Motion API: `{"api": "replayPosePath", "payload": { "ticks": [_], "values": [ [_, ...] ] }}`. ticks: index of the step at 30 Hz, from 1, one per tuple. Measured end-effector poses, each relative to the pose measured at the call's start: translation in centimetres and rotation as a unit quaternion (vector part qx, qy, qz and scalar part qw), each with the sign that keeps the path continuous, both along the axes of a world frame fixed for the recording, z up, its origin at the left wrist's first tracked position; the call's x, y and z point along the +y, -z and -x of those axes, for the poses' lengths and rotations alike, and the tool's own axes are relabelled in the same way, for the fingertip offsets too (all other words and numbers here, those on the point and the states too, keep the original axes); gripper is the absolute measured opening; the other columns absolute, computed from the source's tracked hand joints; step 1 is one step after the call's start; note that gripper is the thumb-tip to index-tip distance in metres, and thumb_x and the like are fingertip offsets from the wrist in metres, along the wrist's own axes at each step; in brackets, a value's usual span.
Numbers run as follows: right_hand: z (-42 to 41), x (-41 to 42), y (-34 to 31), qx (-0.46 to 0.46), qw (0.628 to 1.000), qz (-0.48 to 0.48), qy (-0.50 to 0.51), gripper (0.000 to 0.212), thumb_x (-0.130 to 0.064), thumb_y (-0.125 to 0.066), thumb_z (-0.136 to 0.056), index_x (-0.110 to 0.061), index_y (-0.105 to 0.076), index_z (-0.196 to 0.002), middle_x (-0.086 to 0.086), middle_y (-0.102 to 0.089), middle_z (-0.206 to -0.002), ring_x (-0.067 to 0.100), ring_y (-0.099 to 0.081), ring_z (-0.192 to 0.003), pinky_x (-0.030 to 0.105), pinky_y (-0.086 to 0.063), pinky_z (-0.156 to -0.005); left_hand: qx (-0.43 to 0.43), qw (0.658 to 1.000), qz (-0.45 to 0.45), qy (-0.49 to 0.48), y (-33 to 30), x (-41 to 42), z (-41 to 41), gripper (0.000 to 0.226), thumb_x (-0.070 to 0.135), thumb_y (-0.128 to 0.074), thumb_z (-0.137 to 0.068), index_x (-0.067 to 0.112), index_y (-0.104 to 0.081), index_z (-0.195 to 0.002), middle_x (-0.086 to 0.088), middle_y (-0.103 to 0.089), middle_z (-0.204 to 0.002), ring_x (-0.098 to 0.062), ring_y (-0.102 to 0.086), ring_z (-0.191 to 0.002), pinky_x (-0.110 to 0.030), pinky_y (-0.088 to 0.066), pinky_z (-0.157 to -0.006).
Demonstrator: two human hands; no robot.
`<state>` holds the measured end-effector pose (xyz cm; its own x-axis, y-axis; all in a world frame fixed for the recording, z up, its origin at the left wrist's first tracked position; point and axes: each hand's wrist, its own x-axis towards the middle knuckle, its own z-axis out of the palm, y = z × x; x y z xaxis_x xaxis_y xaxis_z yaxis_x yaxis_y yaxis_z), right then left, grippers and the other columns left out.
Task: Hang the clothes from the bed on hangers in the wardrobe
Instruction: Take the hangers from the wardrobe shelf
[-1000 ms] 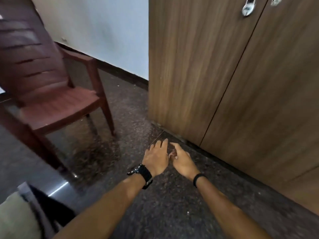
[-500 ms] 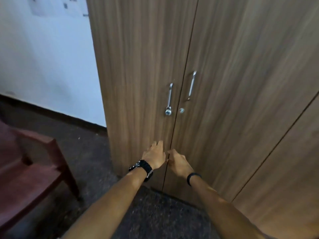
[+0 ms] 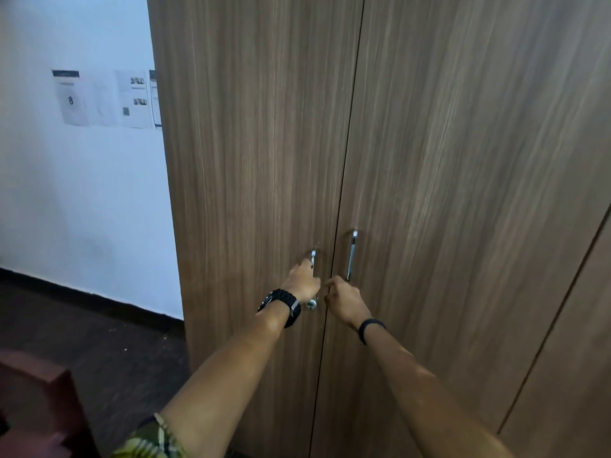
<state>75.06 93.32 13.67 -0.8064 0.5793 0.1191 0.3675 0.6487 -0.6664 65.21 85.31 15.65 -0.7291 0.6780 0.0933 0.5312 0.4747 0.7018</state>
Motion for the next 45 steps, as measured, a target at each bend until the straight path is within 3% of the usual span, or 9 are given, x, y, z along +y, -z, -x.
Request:
{"api": "replayPosePath", "payload": {
  "ticks": [6, 10, 17, 21, 25, 31, 35, 39, 45],
  "values": [
    [5.5, 5.0, 1.5, 0.042, 0.999, 0.001, -0.008, 0.026, -0.013, -0.037, -0.098, -0.008, -0.054, -0.117, 0.009, -0.061, -0.109, 0.012, -0.052, -0.083, 0.019, -0.04, -0.062, -0.044, 0.994, -0.049, -0.085, 1.7, 5.2, 4.0, 0.027, 0.017, -0.04, -0.1, 0.005, -0.052, -0.12, -0.011, -0.059, -0.117, -0.019, -0.053, -0.09, -0.021, -0.034, -0.055],
    [9.1, 8.1, 3.1, 0.039, 0.999, 0.006, -0.023, 0.027, -0.008, -0.041, -0.098, -0.007, -0.052, -0.122, 0.011, -0.061, -0.114, 0.014, -0.053, -0.088, 0.018, -0.043, -0.068, -0.063, 0.979, -0.104, -0.162, 2.2, 8.5, 6.8, 0.03, 0.015, -0.036, -0.102, -0.001, -0.053, -0.12, -0.015, -0.057, -0.122, -0.029, -0.054, -0.111, -0.027, -0.037, -0.077],
    [13.0, 10.4, 5.4, 0.089, 0.994, 0.047, -0.047, 0.026, -0.009, -0.045, -0.096, -0.011, -0.052, -0.121, 0.003, -0.061, -0.097, 0.006, -0.054, -0.075, 0.014, -0.041, -0.058, -0.081, 0.982, -0.124, -0.115, 3.9, 11.1, 9.8, 0.03, 0.021, -0.04, -0.103, 0.005, -0.066, -0.104, -0.013, -0.066, -0.1, -0.025, -0.06, -0.095, -0.03, -0.043, -0.079],
    [13.9, 10.2, 6.7, 0.151, 0.986, 0.071, -0.012, 0.02, -0.011, -0.048, -0.098, -0.006, -0.058, -0.114, 0.011, -0.066, -0.094, 0.016, -0.059, -0.081, 0.029, -0.049, -0.069, -0.071, 0.985, -0.134, -0.088, 4.8, 10.7, 10.3, 0.029, 0.027, -0.039, -0.103, 0.014, -0.065, -0.1, -0.001, -0.064, -0.086, -0.01, -0.059, -0.075, -0.021, -0.043, -0.065],
    [13.5, 9.2, 7.5, 0.18, 0.982, 0.064, -0.01, 0.016, -0.013, -0.045, -0.099, -0.01, -0.058, -0.108, 0.006, -0.065, -0.094, 0.011, -0.06, -0.077, 0.014, -0.045, -0.054, -0.043, 0.982, -0.152, -0.099, 5.4, 10.0, 9.5, 0.029, 0.024, -0.039, -0.103, 0.01, -0.065, -0.1, -0.004, -0.065, -0.091, -0.01, -0.057, -0.078, -0.008, -0.037, -0.057],
    [11.4, 5.4, 7.9, 0.295, 0.951, -0.067, 0.056, 0.028, -0.015, -0.052, -0.097, -0.009, -0.053, -0.124, 0.006, -0.048, -0.123, 0.016, -0.046, -0.113, 0.03, -0.043, -0.097, -0.028, 0.983, -0.167, -0.066, 6.3, 6.5, 8.6, 0.029, 0.025, -0.038, -0.103, 0.012, -0.064, -0.1, -0.002, -0.064, -0.091, -0.016, -0.058, -0.088, -0.027, -0.042, -0.076],
    [10.6, 3.1, 7.2, 0.352, 0.928, 0.058, 0.106, 0.043, -0.02, -0.049, -0.099, -0.008, -0.037, -0.139, 0.007, -0.044, -0.136, 0.017, -0.042, -0.126, 0.03, -0.035, -0.106, -0.018, 0.982, -0.185, -0.043, 6.9, 2.8, 7.7, 0.026, 0.028, -0.039, -0.103, 0.026, -0.061, -0.09, 0.006, -0.065, -0.089, -0.003, -0.057, -0.081, -0.007, -0.04, -0.065],
    [9.4, -1.3, 8.1, 0.345, 0.935, 0.078, 0.039, 0.024, -0.026, -0.041, -0.102, -0.024, -0.044, -0.126, -0.009, -0.056, -0.11, 0.006, -0.055, -0.103, 0.01, -0.042, -0.089, -0.007, 0.978, -0.207, -0.024, 7.4, -2.6, 6.6, 0.027, 0.032, -0.04, -0.101, 0.033, -0.06, -0.083, 0.006, -0.065, -0.081, -0.002, -0.058, -0.072, -0.01, -0.041, -0.062],
    [8.7, -11.7, 9.9, 0.388, 0.913, 0.09, 0.088, 0.039, -0.028, -0.04, -0.101, -0.011, -0.046, -0.135, -0.009, -0.052, -0.117, -0.008, -0.049, -0.104, -0.004, -0.03, -0.085, 0.009, 0.966, -0.257, -0.023, 8.5, -11.5, 5.2, 0.026, 0.03, -0.043, -0.101, 0.042, -0.061, -0.087, 0.015, -0.067, -0.085, 0.001, -0.062, -0.079, -0.009, -0.045, -0.067]
  ]
}}
